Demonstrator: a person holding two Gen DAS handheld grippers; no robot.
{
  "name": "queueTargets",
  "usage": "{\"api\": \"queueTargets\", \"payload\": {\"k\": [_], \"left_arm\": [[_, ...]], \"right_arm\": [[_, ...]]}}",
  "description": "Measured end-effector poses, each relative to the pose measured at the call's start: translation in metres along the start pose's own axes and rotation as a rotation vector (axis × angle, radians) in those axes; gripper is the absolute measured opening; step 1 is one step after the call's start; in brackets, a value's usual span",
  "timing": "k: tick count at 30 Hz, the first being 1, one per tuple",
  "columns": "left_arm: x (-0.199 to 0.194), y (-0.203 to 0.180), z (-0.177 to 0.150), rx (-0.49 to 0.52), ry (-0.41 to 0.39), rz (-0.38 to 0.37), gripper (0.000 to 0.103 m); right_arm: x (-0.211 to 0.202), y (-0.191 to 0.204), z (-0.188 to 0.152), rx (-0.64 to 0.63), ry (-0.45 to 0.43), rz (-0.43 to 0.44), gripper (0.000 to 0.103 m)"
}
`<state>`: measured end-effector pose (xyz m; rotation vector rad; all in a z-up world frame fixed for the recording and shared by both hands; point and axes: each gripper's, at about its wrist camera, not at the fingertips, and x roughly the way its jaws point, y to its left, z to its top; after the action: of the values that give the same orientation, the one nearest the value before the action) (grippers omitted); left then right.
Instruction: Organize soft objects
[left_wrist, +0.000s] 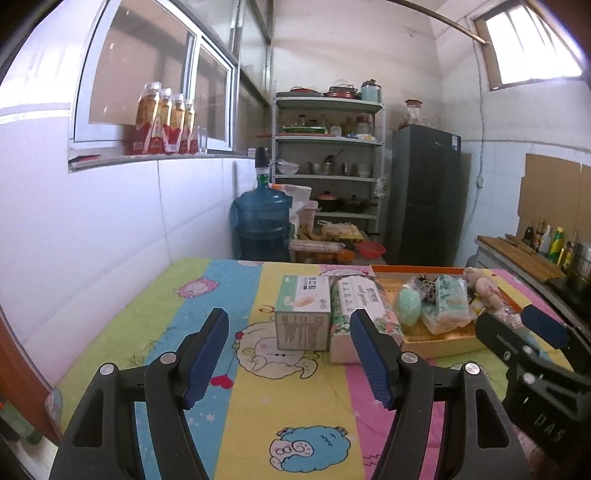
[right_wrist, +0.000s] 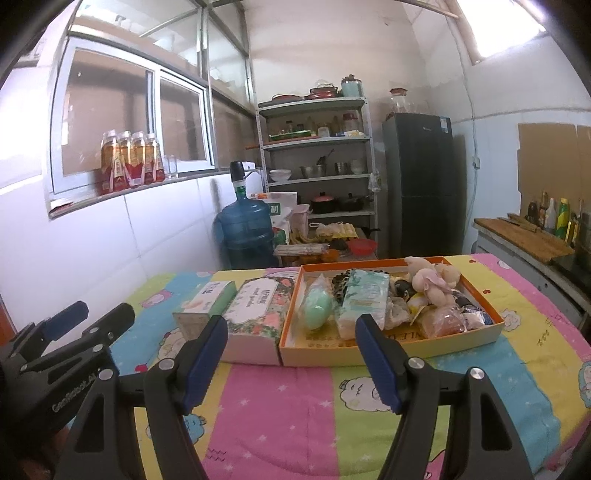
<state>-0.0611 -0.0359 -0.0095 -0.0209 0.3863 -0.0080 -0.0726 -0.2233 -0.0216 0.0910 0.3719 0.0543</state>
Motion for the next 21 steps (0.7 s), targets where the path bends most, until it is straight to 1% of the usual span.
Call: {"api": "queueTargets", "payload": {"k": [8, 21], "left_arm": [[-0.007, 0.001, -0.002, 0.002, -0.005, 0.004, 0.070], [-0.008, 0.003, -0.004, 0.002, 0.000, 0.006, 0.070]], "right_arm": [[-0.015, 0.009, 0.000, -0.013, -0.026, -0.015, 0.071], [-0.015, 0.010, 0.002, -0.015, -0.027, -0.011, 0.071]]}}
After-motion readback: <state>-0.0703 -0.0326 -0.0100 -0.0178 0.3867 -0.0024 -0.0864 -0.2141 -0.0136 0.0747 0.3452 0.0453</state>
